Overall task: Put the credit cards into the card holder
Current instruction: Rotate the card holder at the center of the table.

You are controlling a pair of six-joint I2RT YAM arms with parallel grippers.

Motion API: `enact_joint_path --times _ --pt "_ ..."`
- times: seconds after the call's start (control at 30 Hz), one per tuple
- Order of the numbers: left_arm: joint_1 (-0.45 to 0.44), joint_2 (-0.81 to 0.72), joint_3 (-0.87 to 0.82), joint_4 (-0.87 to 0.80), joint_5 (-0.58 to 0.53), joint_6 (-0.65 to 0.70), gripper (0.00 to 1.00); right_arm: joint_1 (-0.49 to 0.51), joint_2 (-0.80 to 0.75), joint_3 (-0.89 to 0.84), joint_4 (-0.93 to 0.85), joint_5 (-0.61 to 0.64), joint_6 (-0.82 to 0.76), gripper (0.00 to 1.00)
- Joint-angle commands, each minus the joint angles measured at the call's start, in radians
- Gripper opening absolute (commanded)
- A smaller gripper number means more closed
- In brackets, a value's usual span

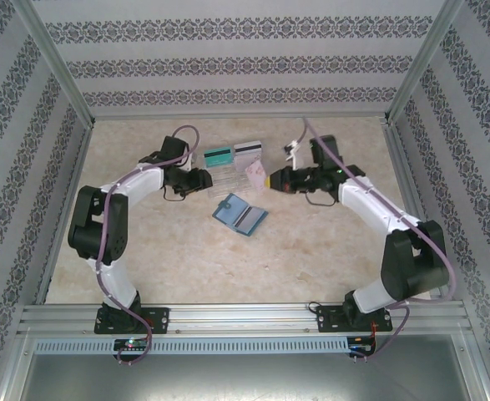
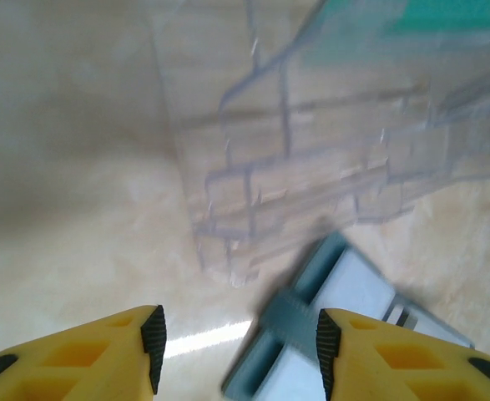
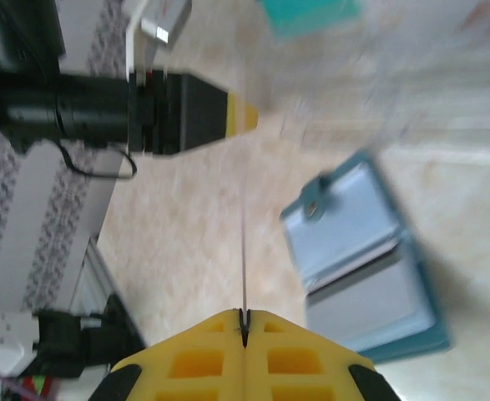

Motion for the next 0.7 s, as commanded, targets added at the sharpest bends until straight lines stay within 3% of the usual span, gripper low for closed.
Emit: enact_joint_path --times 0.0,0.13,0.27,0.47,0.67 --pt "-0.024 -0.073 -0.096 0.052 0.033 -0.017 0.51 0.121 -0.051 -0.075 -0.009 0.108 0.119 0.00" --pt "-0.048 -0.074 -0.142 0.058 0.033 -0.004 0.51 0.245 -0.024 -0.182 0.087 0.229 0.245 0.00" --pt "-0.064 -0.050 -0.142 0.091 0.039 -0.018 0.50 0.275 0.047 -0.242 0.143 0.304 0.302 0.00" --pt "-0.090 0.051 -0.078 0.108 0.059 0.001 0.50 0.225 0.087 -0.276 0.135 0.351 0.281 0.00" --pt "-0.135 0.111 -0.014 0.103 0.093 0.013 0.49 0.099 0.085 -0.300 0.074 0.312 0.199 0.00"
